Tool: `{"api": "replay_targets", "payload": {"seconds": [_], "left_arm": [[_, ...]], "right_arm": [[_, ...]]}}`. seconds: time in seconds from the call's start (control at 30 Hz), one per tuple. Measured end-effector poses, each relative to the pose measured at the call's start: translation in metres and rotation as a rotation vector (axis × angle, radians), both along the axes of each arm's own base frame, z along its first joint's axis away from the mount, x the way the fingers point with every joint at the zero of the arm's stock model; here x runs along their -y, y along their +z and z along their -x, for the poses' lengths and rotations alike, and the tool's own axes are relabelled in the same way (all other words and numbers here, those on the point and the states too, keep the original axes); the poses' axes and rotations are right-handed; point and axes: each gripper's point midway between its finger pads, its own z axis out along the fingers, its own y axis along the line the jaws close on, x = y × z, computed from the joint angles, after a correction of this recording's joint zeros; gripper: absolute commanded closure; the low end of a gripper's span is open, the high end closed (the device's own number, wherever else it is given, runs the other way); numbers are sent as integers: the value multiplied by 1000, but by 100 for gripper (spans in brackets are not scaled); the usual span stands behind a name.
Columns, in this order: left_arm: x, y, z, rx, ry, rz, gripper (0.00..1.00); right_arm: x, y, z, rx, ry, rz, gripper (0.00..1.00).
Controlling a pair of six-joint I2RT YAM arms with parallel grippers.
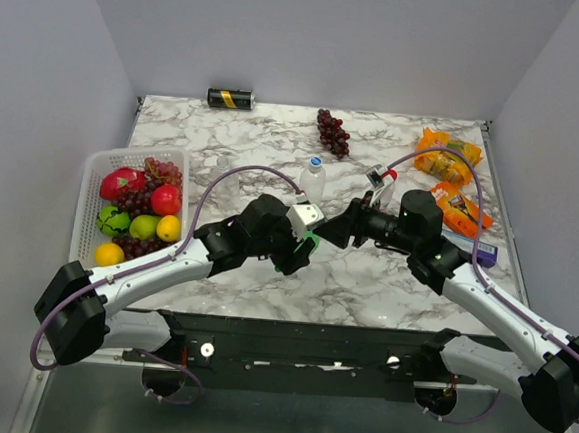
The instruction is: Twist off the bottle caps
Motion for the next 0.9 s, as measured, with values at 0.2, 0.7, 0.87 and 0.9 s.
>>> {"api": "replay_targets", "payload": {"seconds": [0.2,0.7,0.87,0.9], "left_arm": [[0,-1,0,-2,1,-3,69],[0,-4,0,-8,-1,-11,69],[0,-4,0,-6,-2,-11,69],[0,-4,0,-6,-2,-11,70]], "right_arm": [[-4,0,-1,-2,7,1,36],[-12,-1,-12,6,-7,17,63],[-10,-2,-16,22,-28,28,69],[-10,-2,-17,25,-34,31,69]]}}
